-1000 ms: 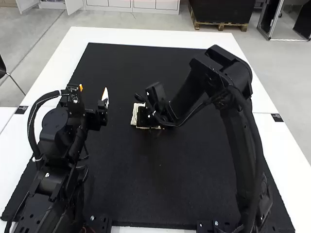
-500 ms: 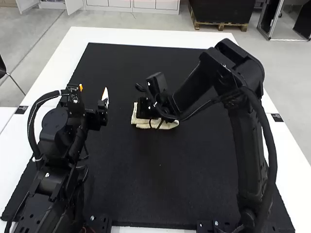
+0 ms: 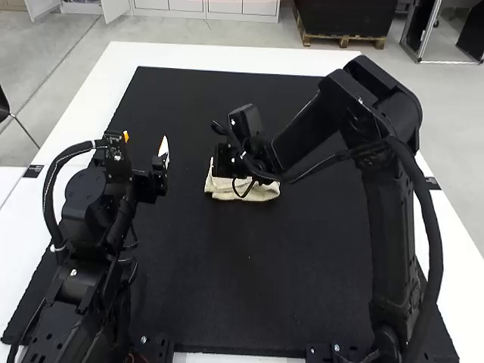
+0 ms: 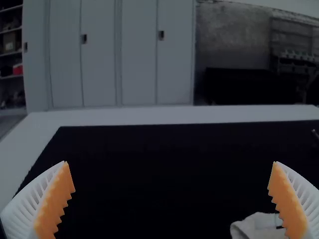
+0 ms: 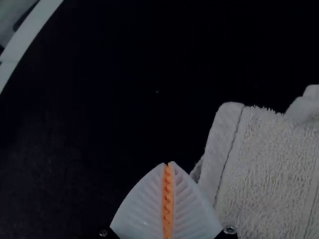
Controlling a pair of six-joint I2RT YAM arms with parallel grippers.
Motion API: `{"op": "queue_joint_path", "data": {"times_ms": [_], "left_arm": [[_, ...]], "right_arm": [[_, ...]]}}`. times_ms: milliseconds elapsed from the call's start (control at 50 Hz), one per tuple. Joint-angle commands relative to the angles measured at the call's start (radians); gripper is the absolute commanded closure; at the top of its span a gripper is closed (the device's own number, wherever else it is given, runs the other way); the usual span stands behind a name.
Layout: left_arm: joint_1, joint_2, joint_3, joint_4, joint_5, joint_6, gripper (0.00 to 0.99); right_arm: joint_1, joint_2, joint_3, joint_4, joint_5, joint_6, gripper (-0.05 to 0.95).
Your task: Fold the towel.
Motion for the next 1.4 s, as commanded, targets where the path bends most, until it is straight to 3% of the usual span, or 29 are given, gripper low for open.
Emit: {"op": "queue_joint_path", "data": {"times_ms": [0, 380, 660, 840, 1100, 1380], "left_arm": [[0.0, -0.009, -0.002, 0.01, 0.007, 0.007, 0.082], [0.0, -0.009, -0.002, 0.01, 0.007, 0.007, 0.082], [0.0, -0.009, -0.002, 0.016, 0.007, 0.008, 0.082], [0.0, -0.009, -0.002, 0.03, 0.004, 0.008, 0.08], [0.0, -0.009, -0.002, 0.036, -0.007, 0.005, 0.08], [0.0, -0.009, -0.002, 0.037, -0.007, 0.0, 0.08]], "right_arm": [[-0.045, -0.075, 0.018, 0.006, 0.01, -0.016, 0.92], [-0.266, -0.302, 0.013, -0.036, 0.01, -0.04, 0.92], [-0.463, -0.527, -0.106, -0.039, 0.041, -0.12, 0.92], [-0.592, -0.736, -0.28, -0.025, 0.066, -0.189, 0.92], [-0.789, -1.075, -0.593, 0.089, 0.072, -0.263, 0.92], [-0.937, -1.502, -0.873, 0.096, 0.066, -0.356, 0.92]]}}
